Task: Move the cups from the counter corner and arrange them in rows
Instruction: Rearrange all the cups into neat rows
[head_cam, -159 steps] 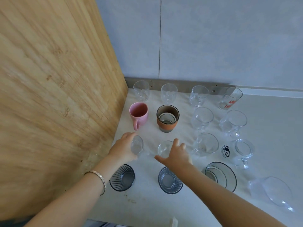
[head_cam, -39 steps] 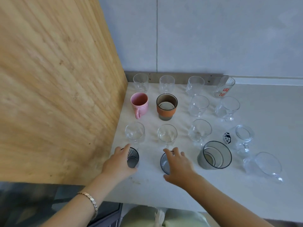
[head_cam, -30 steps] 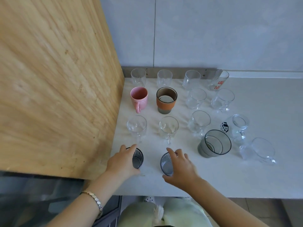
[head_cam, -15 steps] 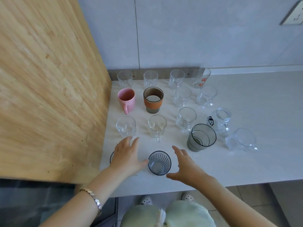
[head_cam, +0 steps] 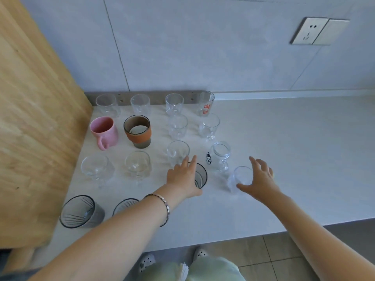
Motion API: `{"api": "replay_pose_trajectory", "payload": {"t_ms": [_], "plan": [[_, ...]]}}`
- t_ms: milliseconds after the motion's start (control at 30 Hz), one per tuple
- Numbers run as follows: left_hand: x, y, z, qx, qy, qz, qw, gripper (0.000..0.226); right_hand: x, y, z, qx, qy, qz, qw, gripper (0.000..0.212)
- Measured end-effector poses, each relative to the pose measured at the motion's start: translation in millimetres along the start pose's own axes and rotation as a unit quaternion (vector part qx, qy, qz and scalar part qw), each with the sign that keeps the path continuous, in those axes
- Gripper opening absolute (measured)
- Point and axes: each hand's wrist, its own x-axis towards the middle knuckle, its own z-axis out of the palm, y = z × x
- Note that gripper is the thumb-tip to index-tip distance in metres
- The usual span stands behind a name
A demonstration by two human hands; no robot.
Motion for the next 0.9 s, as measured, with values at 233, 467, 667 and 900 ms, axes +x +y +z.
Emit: {"api": "replay_pose_trajectory", "payload": {"t_ms": [233,467,667,900], "plan": [[-6,5,10,-0.03,0.009,-0.064,0.997,0.096,20,18,-1,-0.012,-0.097,-0.068,0.993,0.086],[-30,5,29,-0.051,0.028,-0.092,0.994,0.093,-5,16,26,-0.058,-0.092,-0.045,0.993,0.082],[-35,7,34,-0.06,0.037,-0.099,0.993,0.094,-2,4,37,-0.038,-0.075,-0.044,0.995,0.082],[-34,4,36,-0.053,0.03,-0.083,0.995,0.095,-2,1,32,-0.09,-0.103,-0.038,0.99,0.082]]}}
